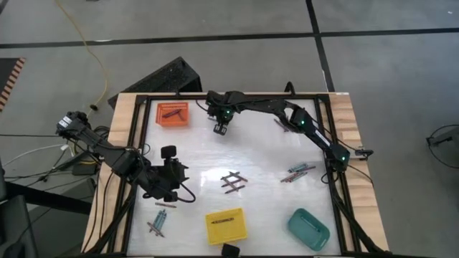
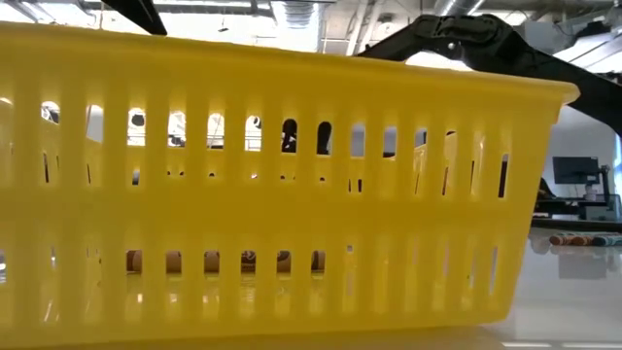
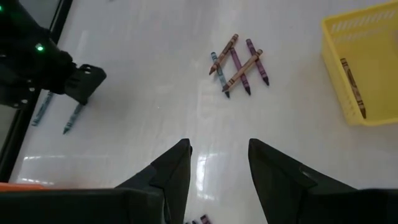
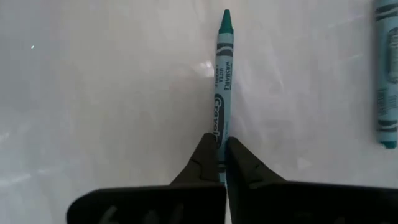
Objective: Sort crayons
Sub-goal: Put the green crayon into the green bin
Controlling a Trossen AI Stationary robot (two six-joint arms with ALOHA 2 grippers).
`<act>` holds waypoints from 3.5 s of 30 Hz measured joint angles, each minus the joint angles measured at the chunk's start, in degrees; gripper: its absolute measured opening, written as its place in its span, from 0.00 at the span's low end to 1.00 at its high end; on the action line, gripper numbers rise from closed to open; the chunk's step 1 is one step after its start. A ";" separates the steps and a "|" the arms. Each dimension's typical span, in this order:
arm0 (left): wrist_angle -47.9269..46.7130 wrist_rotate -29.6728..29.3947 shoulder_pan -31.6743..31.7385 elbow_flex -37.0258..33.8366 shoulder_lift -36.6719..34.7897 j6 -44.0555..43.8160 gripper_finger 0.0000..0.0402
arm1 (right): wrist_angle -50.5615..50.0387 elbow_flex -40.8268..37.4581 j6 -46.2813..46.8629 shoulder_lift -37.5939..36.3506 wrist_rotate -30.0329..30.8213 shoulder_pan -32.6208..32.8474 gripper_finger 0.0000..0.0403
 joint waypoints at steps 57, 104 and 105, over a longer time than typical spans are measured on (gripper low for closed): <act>28.86 19.81 32.09 0.04 10.49 38.82 0.37 | -36.15 -21.55 87.08 -36.76 21.29 72.42 0.00; -2.36 41.28 73.29 44.48 56.96 71.84 0.31 | -17.20 -35.00 123.67 -28.55 16.52 92.17 0.01; -2.29 41.10 73.46 44.88 57.40 72.38 0.31 | -17.16 -35.35 123.84 -28.55 16.13 92.15 0.01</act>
